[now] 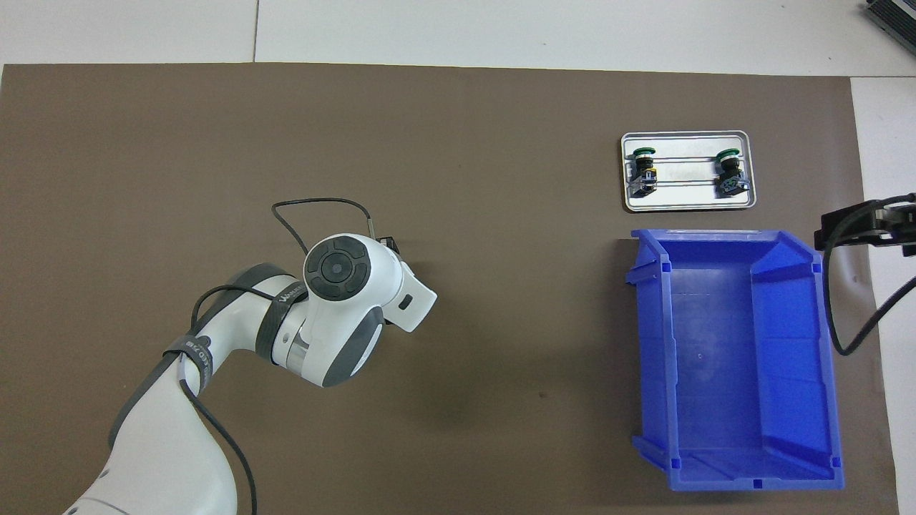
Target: Place and press button with both arms
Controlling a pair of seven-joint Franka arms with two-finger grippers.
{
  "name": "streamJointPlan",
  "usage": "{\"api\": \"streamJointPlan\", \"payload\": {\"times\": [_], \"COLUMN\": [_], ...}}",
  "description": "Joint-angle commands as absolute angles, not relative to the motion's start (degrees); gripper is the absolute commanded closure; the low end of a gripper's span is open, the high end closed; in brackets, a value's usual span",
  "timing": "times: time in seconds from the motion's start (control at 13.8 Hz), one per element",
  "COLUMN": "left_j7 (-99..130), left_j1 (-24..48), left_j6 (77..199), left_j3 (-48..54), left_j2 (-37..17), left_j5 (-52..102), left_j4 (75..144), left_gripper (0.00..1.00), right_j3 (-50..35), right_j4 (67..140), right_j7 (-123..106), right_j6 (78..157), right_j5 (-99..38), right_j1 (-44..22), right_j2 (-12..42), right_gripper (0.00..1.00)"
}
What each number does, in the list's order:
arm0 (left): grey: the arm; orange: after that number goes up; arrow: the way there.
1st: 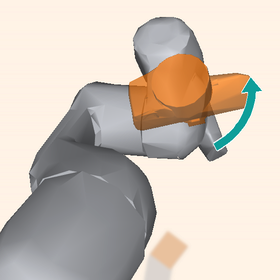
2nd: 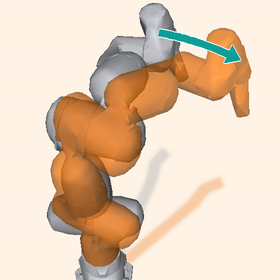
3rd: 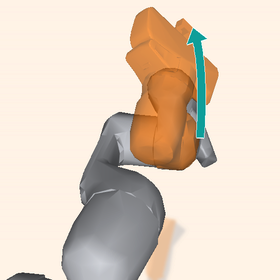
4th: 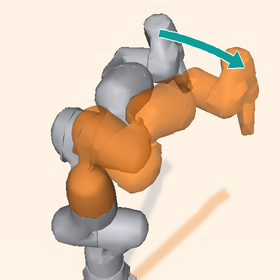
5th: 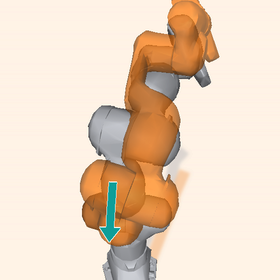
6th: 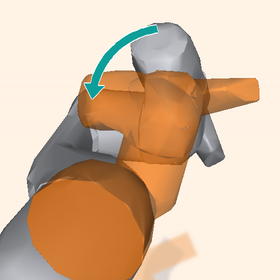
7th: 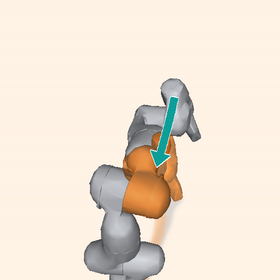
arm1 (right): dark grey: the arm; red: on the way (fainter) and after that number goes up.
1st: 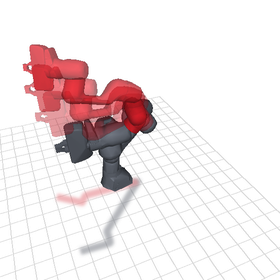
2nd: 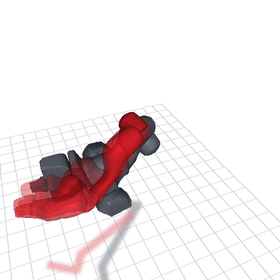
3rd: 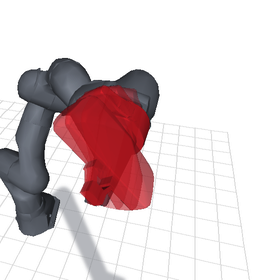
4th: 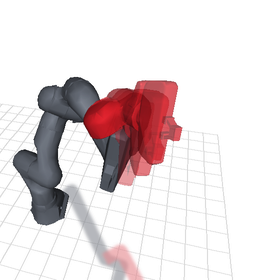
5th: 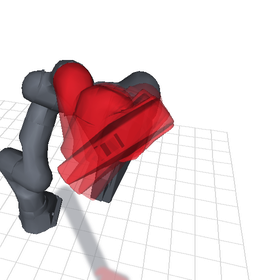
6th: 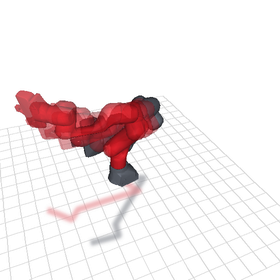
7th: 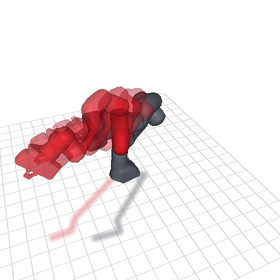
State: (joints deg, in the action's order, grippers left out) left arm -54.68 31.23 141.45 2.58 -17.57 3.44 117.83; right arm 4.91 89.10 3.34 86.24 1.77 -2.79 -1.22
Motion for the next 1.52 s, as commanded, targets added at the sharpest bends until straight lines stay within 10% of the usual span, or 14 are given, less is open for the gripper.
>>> {"api": "streamJointPlan", "payload": {"times": [0.0, 1.45], "left_j7": [-54.9, -85.9], "left_j1": [31.1, 6.3], "left_j6": [143.0, 122.4], "left_j3": [2.2, 2.8], "left_j2": [-17.1, -11.0], "left_j5": [2.8, 51.1], "left_j4": [118.4, 111.7], "left_gripper": [0.83, 0.82], "right_j3": [4.6, 4.6], "right_j4": [90.7, 91.3], "right_j7": [4.3, 3.6], "right_j6": [87.3, 87.8], "right_j5": [2.3, 1.8], "right_j1": [-2.5, -2.6], "right_j2": [-2.6, -3.0], "right_gripper": [0.0, 0.0]}}
